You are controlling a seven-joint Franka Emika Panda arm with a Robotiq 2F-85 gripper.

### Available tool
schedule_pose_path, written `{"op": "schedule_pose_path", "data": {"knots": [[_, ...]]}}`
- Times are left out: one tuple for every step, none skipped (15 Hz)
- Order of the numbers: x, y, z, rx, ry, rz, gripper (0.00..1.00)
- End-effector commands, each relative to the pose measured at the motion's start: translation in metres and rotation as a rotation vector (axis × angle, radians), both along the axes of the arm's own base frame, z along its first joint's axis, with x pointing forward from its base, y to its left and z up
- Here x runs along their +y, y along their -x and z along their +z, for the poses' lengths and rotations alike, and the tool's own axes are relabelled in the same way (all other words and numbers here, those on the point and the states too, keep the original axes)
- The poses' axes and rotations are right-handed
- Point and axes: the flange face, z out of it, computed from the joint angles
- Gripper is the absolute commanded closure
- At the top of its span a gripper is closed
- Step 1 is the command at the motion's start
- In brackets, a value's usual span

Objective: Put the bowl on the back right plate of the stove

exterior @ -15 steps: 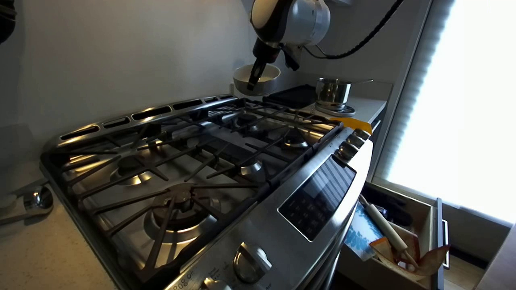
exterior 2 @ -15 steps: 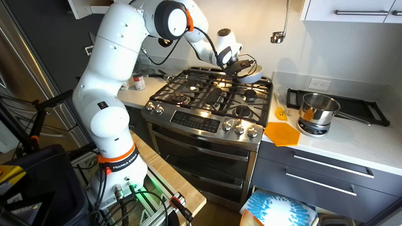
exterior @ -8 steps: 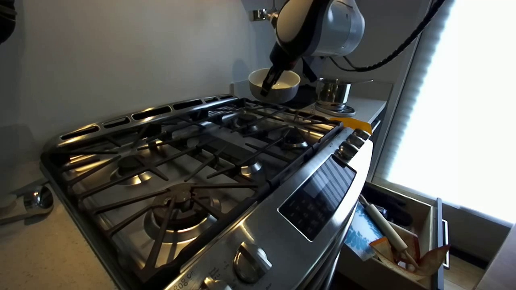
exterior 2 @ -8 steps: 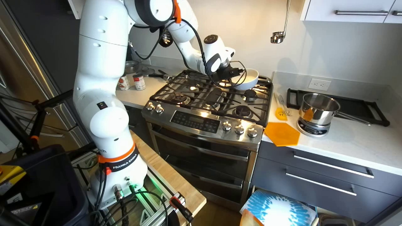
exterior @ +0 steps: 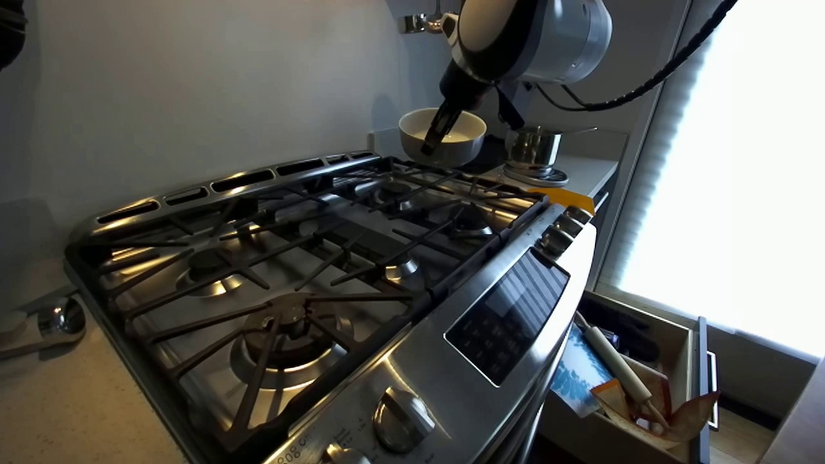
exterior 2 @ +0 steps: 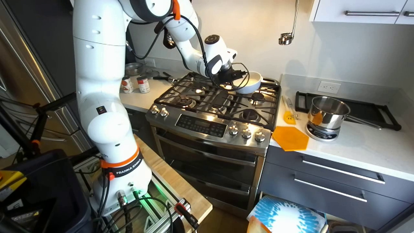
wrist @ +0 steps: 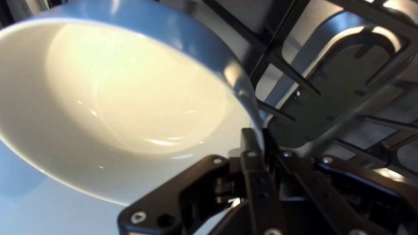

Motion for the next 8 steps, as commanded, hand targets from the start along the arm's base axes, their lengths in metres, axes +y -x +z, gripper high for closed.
{"op": "schedule_pose_path", "data": {"knots": [[-0.033, 0.013, 0.012, 0.068, 0.020, -0.065, 0.98], [-0.041, 0.016, 0.013, 0.085, 0.028, -0.082, 0.98], [-0.048, 0.019, 0.014, 0.095, 0.032, -0.096, 0.98], [-0.054, 0.021, 0.016, 0.098, 0.033, -0.105, 0.98], [-0.058, 0.023, 0.016, 0.104, 0.031, -0.113, 0.98], [-0.059, 0.025, 0.014, 0.113, 0.019, -0.118, 0.98], [-0.062, 0.027, 0.011, 0.109, 0.011, -0.127, 0.98], [-0.061, 0.027, 0.008, 0.099, -0.003, -0.129, 0.98]]}}
